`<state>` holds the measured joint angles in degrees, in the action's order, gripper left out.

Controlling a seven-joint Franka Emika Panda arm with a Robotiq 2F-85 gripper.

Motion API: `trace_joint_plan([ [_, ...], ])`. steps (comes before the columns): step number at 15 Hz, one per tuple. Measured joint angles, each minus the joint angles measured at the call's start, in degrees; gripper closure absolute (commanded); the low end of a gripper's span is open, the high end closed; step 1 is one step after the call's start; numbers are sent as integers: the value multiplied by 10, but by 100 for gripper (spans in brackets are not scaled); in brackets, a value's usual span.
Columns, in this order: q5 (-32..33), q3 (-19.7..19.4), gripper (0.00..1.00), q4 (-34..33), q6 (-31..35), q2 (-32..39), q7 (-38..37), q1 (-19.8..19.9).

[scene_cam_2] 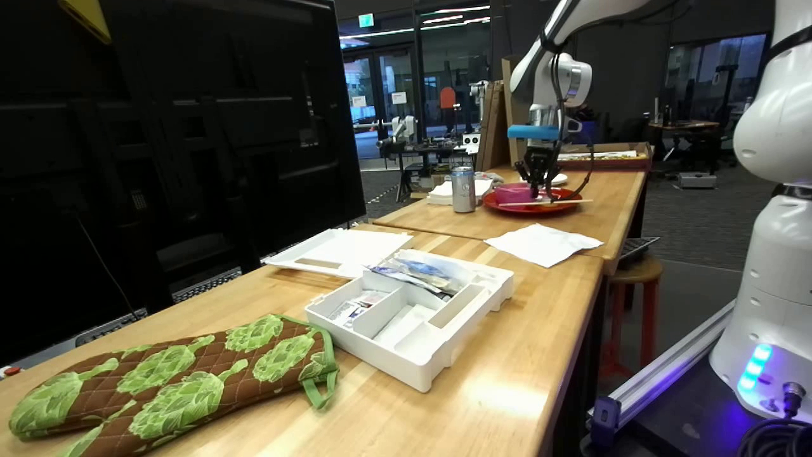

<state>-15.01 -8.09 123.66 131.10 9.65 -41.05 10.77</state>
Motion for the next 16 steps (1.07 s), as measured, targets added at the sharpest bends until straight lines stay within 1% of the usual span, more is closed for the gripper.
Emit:
trace_joint_plan([
  [5,0,0,99,-8,-2,-1,3,0],
  [9,-4,-2,99,-10,-10,-11,22,0],
  [13,-28,-15,99,-1,-20,-51,60,5],
  [16,-44,-32,99,8,-32,-87,84,16],
])
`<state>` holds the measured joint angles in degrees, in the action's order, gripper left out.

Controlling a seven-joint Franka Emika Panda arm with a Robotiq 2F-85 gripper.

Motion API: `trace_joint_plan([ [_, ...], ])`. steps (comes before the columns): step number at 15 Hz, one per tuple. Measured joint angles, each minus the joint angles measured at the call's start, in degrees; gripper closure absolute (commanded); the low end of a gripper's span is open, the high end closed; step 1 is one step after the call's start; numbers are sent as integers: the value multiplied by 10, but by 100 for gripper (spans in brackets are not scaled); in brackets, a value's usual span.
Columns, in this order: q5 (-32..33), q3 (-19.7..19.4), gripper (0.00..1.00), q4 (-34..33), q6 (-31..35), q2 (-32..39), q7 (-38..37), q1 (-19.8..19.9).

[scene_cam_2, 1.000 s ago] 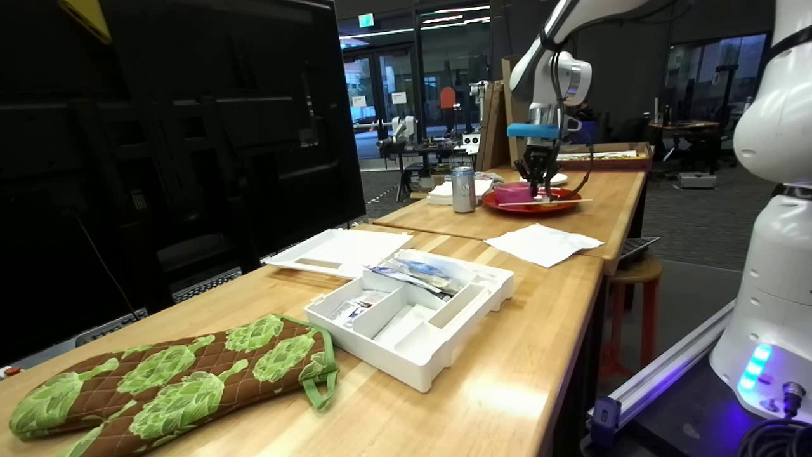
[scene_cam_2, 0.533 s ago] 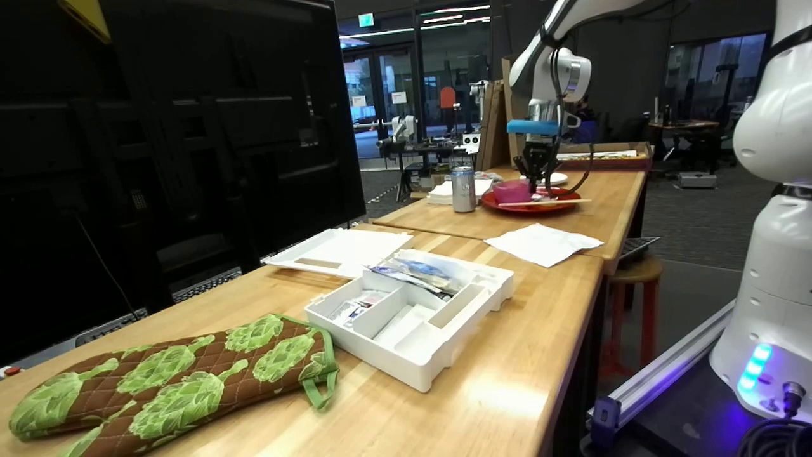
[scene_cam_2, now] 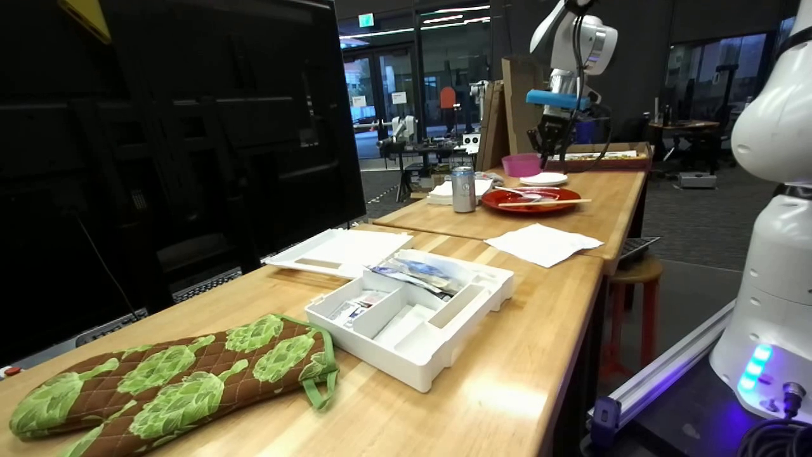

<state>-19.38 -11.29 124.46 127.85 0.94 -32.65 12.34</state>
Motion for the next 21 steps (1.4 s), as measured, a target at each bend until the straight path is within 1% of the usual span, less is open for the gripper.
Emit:
trace_joint_plan([
  [3,-6,-19,99,-10,-20,-13,2,14],
  [7,-32,-35,99,-41,-40,8,3,25],
  [12,-77,-46,99,-101,-48,62,4,36],
  [16,-100,-51,99,-152,-59,107,3,49],
  [21,-129,-51,99,-219,-95,160,3,70],
])
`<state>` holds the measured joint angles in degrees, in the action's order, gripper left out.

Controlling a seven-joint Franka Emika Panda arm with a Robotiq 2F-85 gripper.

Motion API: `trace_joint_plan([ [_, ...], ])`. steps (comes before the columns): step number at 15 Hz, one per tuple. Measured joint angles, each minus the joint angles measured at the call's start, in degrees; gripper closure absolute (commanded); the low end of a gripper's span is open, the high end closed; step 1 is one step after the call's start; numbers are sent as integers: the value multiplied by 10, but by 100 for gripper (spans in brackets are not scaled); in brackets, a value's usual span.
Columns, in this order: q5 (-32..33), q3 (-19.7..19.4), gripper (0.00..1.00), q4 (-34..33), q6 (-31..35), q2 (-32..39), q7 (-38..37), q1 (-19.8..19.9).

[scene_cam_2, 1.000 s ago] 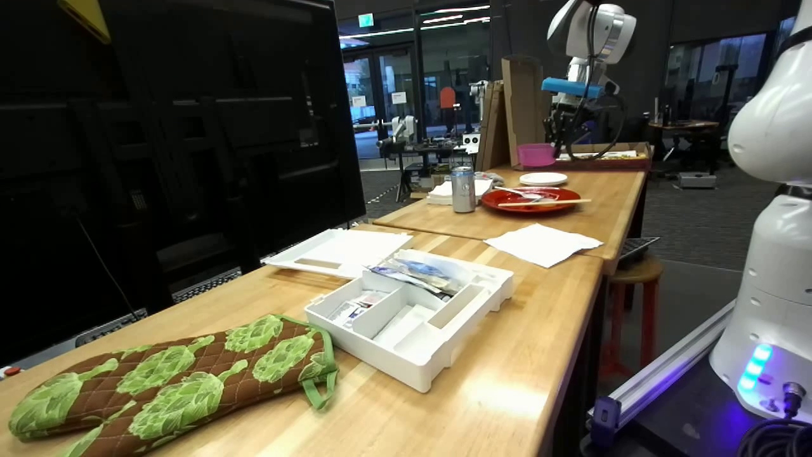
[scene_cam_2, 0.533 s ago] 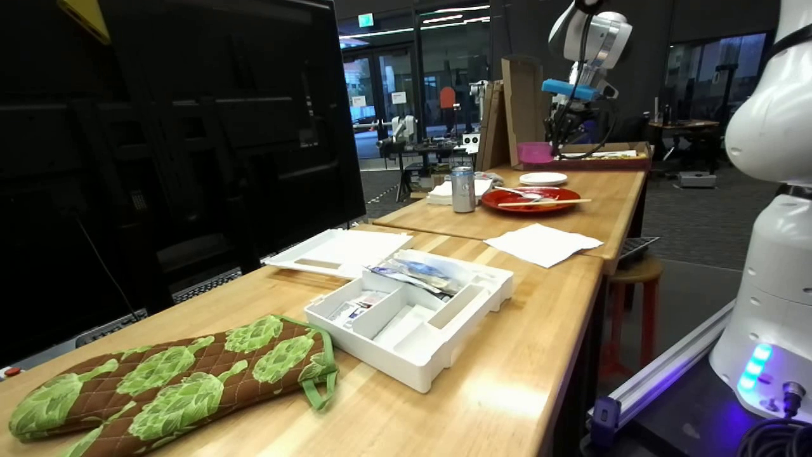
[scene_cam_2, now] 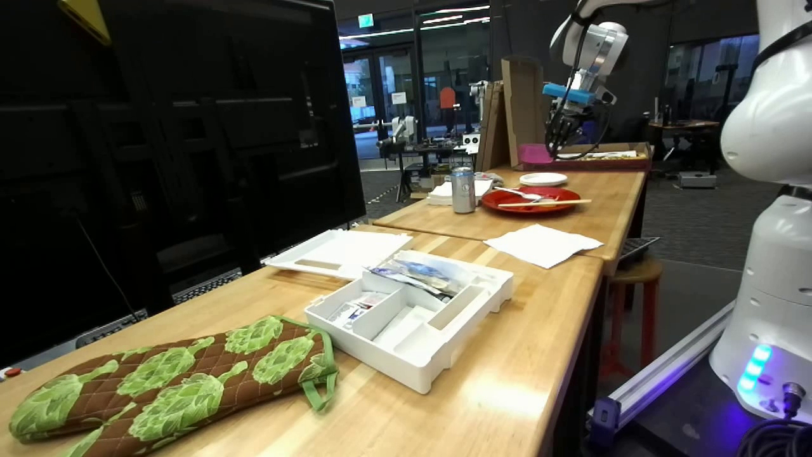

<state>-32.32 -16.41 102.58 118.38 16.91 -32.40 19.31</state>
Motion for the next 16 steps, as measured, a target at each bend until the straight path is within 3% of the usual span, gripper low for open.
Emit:
trace_joint_plan([
  [7,-43,-1,99,-103,-70,65,-7,42],
  [16,-24,-2,99,-177,-49,125,-77,45],
])
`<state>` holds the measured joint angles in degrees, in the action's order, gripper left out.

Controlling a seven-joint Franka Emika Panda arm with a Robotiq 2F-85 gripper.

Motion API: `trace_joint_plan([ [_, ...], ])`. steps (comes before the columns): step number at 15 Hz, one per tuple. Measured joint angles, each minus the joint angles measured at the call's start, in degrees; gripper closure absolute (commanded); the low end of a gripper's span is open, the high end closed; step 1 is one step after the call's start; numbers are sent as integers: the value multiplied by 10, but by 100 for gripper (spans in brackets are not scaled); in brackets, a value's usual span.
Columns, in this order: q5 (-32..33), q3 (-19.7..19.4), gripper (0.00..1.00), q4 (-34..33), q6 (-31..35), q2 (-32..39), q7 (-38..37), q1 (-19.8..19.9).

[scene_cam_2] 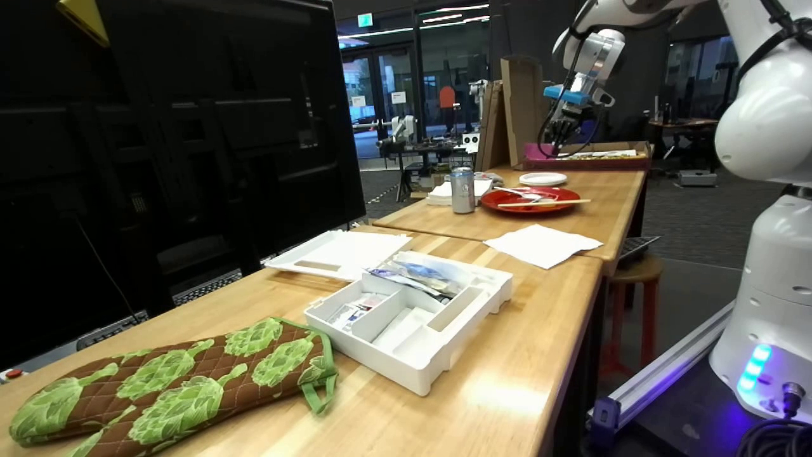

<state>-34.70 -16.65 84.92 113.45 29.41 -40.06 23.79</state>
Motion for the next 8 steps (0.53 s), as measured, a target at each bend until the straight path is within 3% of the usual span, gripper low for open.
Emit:
trace_joint_plan([
  [8,49,7,99,-24,21,37,-44,-3],
])
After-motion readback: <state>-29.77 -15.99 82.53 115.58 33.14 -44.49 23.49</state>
